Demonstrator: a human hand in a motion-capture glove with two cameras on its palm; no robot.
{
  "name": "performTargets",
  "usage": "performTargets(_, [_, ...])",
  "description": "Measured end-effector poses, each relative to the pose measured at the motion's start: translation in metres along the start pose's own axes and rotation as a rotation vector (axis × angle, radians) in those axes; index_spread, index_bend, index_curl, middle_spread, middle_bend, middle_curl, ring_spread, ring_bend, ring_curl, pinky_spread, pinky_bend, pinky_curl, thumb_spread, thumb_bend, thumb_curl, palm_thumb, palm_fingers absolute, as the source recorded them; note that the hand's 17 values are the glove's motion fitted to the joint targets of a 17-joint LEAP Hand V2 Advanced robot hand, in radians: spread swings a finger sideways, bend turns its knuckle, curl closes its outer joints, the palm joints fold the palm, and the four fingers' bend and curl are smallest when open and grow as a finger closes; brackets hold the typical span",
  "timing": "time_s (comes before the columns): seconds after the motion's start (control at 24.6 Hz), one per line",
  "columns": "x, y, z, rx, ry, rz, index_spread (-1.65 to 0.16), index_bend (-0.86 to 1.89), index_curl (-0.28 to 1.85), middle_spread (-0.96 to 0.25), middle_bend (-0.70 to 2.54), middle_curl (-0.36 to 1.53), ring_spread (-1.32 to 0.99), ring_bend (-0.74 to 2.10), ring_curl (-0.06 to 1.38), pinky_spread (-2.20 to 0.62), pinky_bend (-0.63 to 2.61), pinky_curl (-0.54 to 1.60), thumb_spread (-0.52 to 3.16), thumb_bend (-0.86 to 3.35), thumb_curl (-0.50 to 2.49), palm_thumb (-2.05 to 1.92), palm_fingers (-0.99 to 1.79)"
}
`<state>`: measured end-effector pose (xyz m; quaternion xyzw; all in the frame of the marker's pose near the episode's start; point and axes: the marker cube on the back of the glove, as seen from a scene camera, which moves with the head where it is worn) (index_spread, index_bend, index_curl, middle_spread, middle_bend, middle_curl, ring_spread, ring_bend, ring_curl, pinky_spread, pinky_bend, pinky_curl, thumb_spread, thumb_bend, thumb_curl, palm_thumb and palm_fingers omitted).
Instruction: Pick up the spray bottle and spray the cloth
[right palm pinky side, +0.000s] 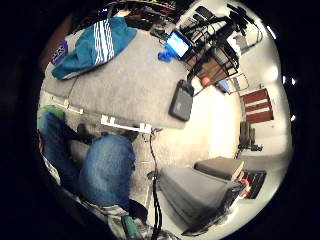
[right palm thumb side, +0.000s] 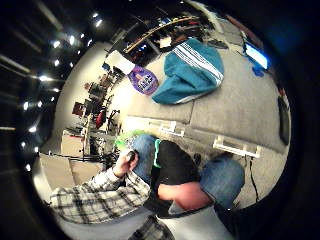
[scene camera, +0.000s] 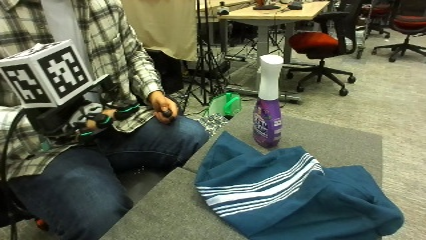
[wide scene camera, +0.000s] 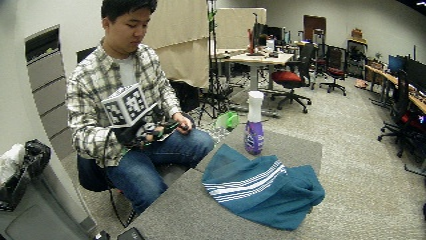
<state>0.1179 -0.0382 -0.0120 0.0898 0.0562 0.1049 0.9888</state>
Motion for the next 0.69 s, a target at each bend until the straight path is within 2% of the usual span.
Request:
performTargets(0.24, [0.009, 0.064, 0.008, -0.010, 0.010, 0.047, -0.41, 0.19, 0.33, -0.10, 0.17, 0.29, 0.10, 0.19, 0.29, 0.20, 0.40, 0.29, 1.05, -0.02, 0.42, 0.33, -0.01])
performTargets(0.69, [0.004, 0.094, 0.015, -0.032, -0.013, 0.059, -0.41, 0.20, 0.34, -0.10, 0.18, 0.29, 0.11, 0.18, 0.28, 0.20, 0.40, 0.28, 1.06, -0.02, 0.43, 0.36, 0.01])
